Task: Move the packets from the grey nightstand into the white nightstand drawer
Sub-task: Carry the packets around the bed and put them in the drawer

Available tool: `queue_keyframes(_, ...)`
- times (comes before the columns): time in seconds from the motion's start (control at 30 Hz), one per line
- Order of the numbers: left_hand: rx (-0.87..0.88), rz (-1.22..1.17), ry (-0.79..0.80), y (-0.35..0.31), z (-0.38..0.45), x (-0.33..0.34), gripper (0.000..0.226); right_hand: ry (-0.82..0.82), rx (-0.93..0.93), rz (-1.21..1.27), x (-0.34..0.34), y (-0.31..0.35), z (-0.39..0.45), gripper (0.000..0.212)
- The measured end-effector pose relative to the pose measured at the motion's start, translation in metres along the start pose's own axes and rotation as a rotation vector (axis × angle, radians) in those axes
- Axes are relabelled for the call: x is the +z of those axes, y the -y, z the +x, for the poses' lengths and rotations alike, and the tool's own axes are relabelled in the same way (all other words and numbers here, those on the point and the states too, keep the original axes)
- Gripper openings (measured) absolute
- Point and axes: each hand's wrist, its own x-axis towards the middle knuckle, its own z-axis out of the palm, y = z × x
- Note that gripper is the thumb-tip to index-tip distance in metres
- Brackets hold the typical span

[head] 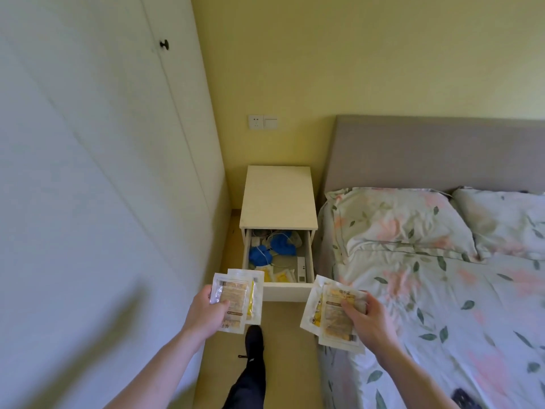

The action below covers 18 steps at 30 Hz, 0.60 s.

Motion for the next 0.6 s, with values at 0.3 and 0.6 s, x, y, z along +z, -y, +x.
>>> queue_keyframes(0.3, -0.14, 0.053, 0.051, -0.03, 0.2, 0.021, 0.029, 0.011, 0.174, -0.117, 0.049, 0.037, 0.17, 0.013)
queue_keyframes(0.6, -0.236, 0.175, 0.116, -0.017, 0.348, 0.06, 0.035, 0.097, 0.29, -0.323, 0.129, 0.004, 0.341, 0.011)
